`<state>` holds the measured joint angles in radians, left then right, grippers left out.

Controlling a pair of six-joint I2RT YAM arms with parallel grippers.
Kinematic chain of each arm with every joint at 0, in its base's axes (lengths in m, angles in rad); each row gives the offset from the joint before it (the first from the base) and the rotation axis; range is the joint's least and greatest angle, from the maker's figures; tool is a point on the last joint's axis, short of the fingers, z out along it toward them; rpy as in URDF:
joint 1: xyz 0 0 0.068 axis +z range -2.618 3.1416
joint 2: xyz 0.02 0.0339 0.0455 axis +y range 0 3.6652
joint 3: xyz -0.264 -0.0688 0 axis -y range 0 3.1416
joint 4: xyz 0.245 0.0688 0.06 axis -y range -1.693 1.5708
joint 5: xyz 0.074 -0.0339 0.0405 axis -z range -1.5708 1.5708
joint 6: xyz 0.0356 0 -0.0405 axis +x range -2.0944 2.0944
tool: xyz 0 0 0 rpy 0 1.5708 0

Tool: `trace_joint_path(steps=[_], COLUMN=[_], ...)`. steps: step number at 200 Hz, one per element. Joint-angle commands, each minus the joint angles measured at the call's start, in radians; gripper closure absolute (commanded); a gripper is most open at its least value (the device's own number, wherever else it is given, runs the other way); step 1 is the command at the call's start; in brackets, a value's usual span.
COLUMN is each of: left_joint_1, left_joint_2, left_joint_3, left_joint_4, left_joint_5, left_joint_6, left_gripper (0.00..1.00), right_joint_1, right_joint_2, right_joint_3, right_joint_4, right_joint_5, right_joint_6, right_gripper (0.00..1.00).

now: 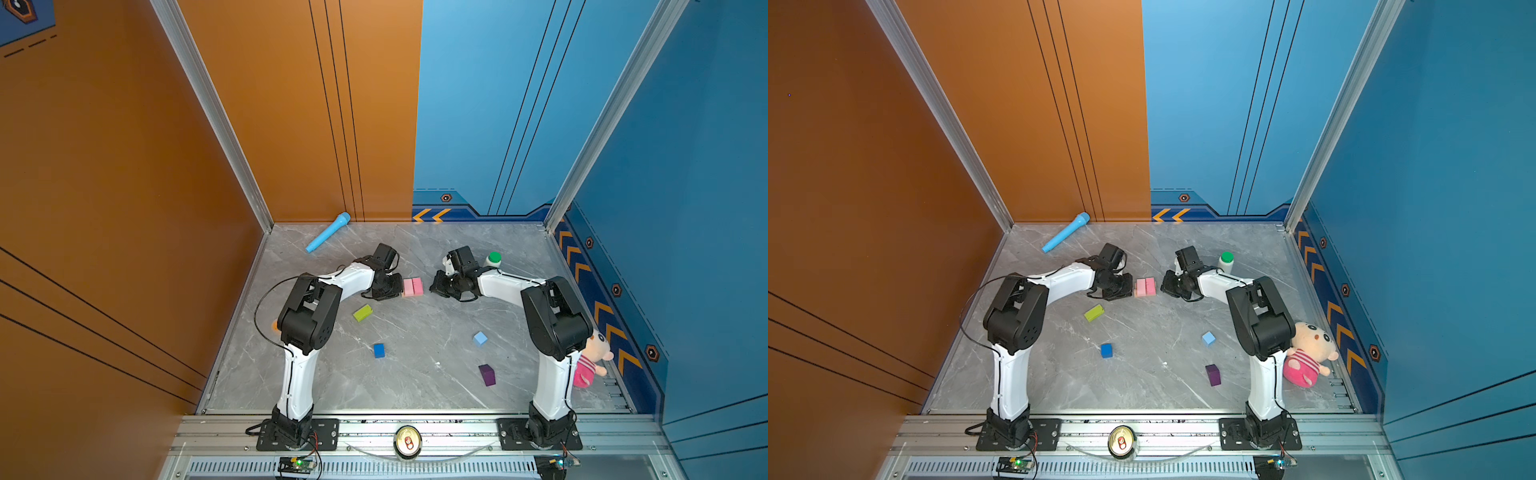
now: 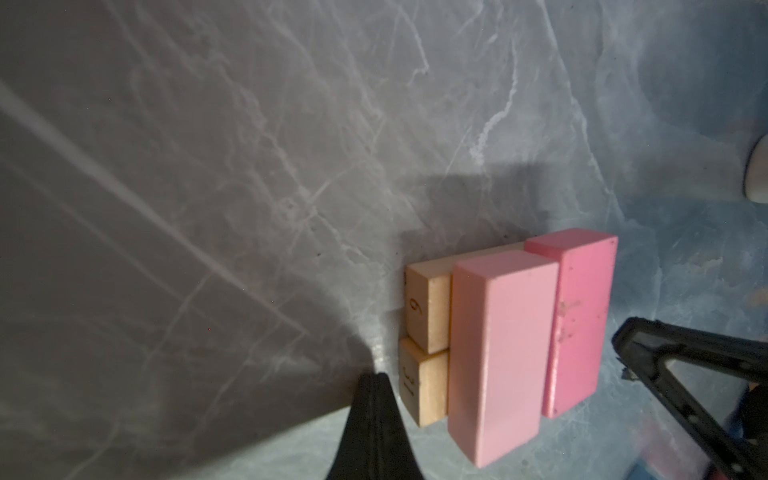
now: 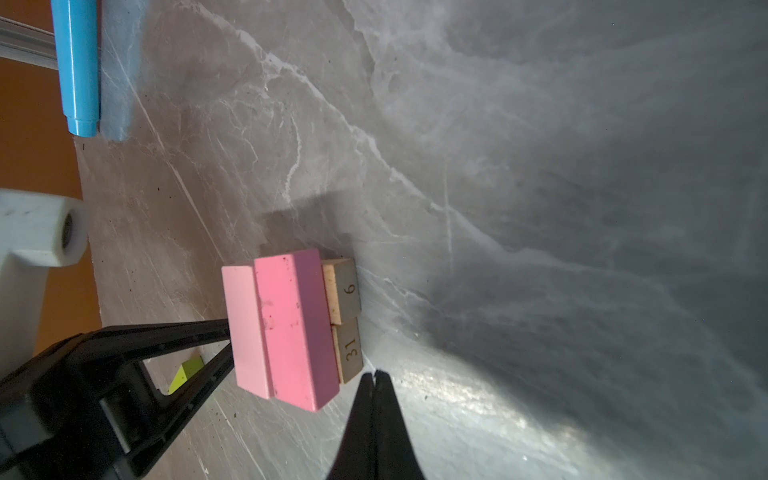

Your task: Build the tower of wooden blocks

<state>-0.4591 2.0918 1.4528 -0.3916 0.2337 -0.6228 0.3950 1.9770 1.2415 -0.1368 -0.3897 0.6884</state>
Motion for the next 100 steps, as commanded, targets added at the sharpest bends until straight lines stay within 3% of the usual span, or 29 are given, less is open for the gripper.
trace_joint_path(steps=[1, 100], left_joint_1=[-0.004, -0.006], left_joint_2=[0.022, 0.027], left_joint_3=[0.028, 0.037], left_joint_4=[-0.012, -0.012], left_joint_5=[0.017, 0.023], left_joint_6=[-0.007, -0.008], left_gripper=[1.00, 1.00], right_joint_1=[0.013, 0.031], right_joint_2=[0.003, 0.028], right_joint_3=[0.019, 0.056], right_joint_4=[0.014, 0.009], right_joint_5=[-0.014, -0.014], right_joint_6=[0.014, 0.019], right_gripper=[1.00, 1.00])
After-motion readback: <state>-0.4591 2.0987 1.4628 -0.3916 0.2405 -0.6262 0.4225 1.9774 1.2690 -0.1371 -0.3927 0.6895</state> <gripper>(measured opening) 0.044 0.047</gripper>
